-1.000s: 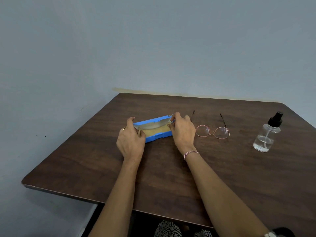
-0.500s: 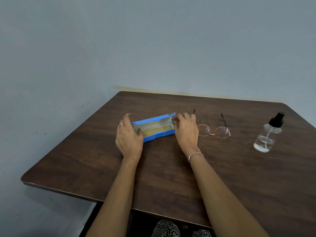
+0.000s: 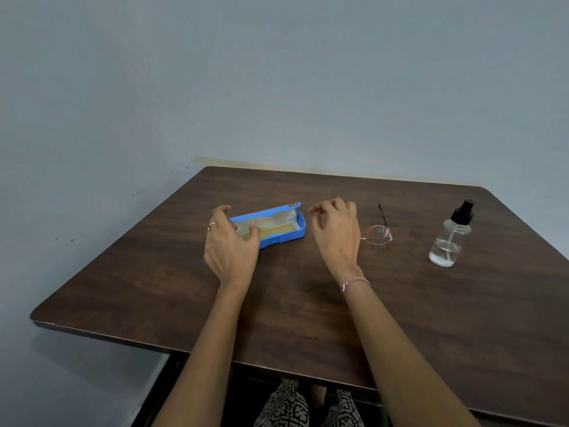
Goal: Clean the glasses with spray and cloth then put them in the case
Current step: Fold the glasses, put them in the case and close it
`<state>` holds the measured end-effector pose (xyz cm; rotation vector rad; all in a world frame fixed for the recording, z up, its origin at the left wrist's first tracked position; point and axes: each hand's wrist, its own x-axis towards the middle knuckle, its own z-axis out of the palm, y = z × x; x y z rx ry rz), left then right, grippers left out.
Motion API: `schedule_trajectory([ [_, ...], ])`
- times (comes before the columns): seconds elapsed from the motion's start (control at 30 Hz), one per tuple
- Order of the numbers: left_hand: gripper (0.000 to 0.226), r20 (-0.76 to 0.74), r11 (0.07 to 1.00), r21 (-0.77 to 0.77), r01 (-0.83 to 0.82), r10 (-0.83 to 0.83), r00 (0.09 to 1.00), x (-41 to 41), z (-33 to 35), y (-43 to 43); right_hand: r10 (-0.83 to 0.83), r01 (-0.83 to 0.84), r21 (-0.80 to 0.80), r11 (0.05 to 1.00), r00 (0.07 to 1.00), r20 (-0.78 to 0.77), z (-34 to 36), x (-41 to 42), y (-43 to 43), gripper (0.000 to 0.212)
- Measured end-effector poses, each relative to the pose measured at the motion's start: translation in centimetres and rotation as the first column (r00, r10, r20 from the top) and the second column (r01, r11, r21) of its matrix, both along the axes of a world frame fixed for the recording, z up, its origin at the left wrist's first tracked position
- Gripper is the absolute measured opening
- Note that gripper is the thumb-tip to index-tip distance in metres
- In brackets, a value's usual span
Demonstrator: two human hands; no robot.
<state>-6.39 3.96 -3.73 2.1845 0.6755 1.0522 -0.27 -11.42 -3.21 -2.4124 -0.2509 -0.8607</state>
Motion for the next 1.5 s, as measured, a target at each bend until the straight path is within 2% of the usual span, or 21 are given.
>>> schedule_trajectory([
  [0.17, 0.043, 0.042, 0.995, 0.016, 0.102, -0.102, 0.994, 0.4, 1.1, -3.8, -0.028, 0.027, 0.023, 0.999, 0.999, 0.041, 0.8, -0.3, -3.4, 0.012],
  [0.3, 0.02, 0.084, 0.968, 0.112, 0.227, -0.237, 0.968, 1.8, 1.3, -7.5, -0.1, 0.097, 0.047, 0.994, 0.994, 0.047, 0.3, 0.6, -6.9, 0.014],
  [0.43, 0.017, -0.005, 0.924, 0.123, 0.362, -0.364, 0.931, 3.7, 0.4, -10.8, -0.122, 0.118, 0.154, 0.981, 0.992, 0.016, -1.3, 1.3, -9.8, 0.023],
  [0.53, 0.022, -0.073, 0.901, 0.052, 0.43, -0.426, 0.902, 5.0, -0.4, -12.1, -0.115, 0.122, 0.233, 0.965, 0.992, -0.045, -1.9, 1.5, -10.5, 0.025],
  [0.77, 0.029, -0.191, 0.891, -0.096, 0.443, -0.453, 0.871, 7.2, -1.5, -13.2, -0.206, 0.255, 0.168, 0.952, 0.942, -0.266, -3.3, 2.4, -11.7, 0.032],
  [0.87, 0.027, -0.205, 0.888, -0.165, 0.429, -0.457, 0.866, 7.6, -2.3, -12.7, -0.213, 0.3, 0.231, 0.926, 0.917, -0.336, -3.5, 2.8, -12.1, 0.04],
  [1.13, 0.025, -0.225, 0.855, -0.249, 0.454, -0.508, 0.832, 7.9, -2.3, -11.8, -0.149, 0.308, 0.352, 0.884, 0.899, -0.412, -4.1, 3.5, -12.4, 0.03],
  [1.27, 0.02, -0.171, 0.822, -0.358, 0.442, -0.523, 0.835, 8.4, -2.6, -11.5, -0.059, 0.288, 0.471, 0.834, 0.895, -0.443, -4.0, 3.4, -12.9, 0.021],
  [1.4, 0.014, -0.061, 0.78, -0.448, 0.437, -0.514, 0.855, 8.2, -2.5, -11.1, 0.0, 0.256, 0.593, 0.763, 0.918, -0.396, -4.2, 3.5, -12.9, 0.013],
  [1.5, 0.013, 0.039, 0.713, -0.539, 0.449, -0.511, 0.859, 7.9, -2.1, -11.0, 0.067, 0.217, 0.712, 0.668, 0.935, -0.348, -3.9, 3.4, -12.9, 0.02],
])
